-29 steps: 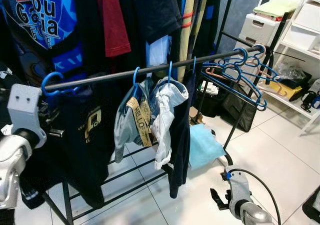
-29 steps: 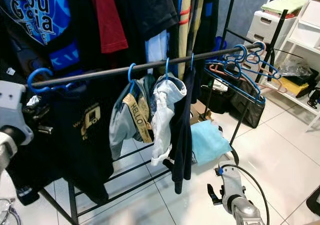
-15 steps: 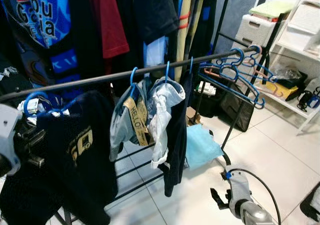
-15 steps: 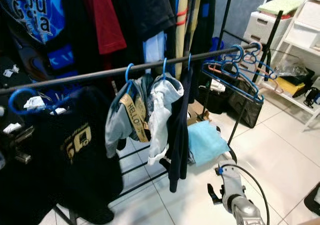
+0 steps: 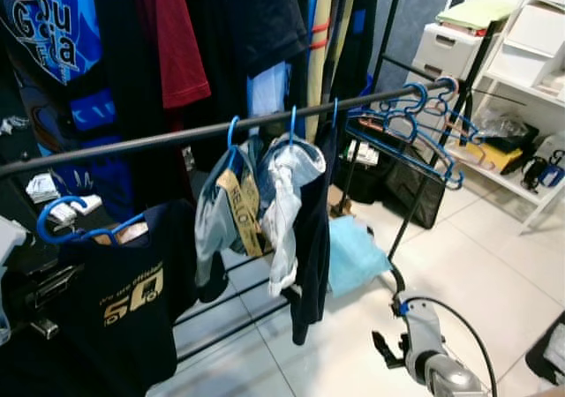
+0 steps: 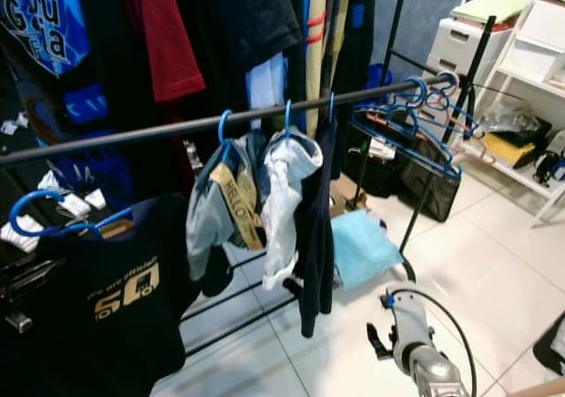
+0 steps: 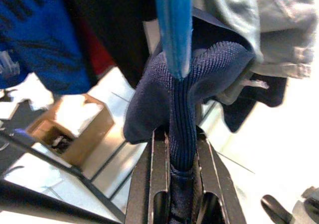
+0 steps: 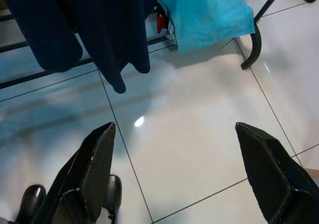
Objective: Hang hanger
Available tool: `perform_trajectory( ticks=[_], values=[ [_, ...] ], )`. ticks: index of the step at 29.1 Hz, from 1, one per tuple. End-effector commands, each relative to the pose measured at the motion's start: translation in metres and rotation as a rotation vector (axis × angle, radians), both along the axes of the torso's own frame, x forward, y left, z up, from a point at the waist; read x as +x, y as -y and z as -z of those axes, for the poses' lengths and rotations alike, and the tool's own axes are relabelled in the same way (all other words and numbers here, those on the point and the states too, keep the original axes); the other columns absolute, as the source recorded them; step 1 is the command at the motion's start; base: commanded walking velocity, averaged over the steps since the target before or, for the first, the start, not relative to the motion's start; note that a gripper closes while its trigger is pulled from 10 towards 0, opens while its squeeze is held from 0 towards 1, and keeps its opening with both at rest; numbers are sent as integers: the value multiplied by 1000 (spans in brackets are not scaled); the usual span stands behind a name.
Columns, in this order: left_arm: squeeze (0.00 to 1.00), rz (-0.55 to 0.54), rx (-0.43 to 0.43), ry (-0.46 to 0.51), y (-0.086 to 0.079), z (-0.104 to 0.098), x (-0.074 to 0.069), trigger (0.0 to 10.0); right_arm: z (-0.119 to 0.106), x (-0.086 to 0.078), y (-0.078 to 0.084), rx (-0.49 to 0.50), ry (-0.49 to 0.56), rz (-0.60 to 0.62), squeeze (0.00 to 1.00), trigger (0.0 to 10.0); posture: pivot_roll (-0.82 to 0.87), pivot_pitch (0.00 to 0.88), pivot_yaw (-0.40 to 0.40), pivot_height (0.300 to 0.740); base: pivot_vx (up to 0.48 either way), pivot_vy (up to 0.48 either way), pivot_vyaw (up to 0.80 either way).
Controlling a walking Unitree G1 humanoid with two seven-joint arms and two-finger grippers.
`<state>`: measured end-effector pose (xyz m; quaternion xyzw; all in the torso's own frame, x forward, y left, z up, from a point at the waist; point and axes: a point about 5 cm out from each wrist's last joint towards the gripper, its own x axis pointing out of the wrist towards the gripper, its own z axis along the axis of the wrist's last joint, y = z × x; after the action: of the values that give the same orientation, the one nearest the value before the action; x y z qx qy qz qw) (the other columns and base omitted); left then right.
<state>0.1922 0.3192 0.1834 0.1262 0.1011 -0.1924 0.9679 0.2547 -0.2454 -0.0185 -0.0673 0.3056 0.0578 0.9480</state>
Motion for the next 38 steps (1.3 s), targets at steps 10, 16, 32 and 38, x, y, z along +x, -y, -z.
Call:
perform_trajectory(
  ticks=[10,16,32,38],
  values=[
    [0,81,36,-8,-3,-15,-12,10000,-41,28,16,88,128,-135,0,10000,-1,0,-47,740,-480,0,0],
    [0,221,-2,28,15,-29,-16,10000,-97,52,22,267,308,-334,0,10000,7,0,-51,740,-309,0,0],
    [0,680,-57,171,84,-62,12,10000,-217,40,-23,623,604,-974,1000,10000,3,0,-48,740,0,0,0],
    [0,758,-51,217,90,-77,17,10000,-223,32,-19,618,540,-1034,0,10000,3,0,-46,740,0,0,0]
  ],
)
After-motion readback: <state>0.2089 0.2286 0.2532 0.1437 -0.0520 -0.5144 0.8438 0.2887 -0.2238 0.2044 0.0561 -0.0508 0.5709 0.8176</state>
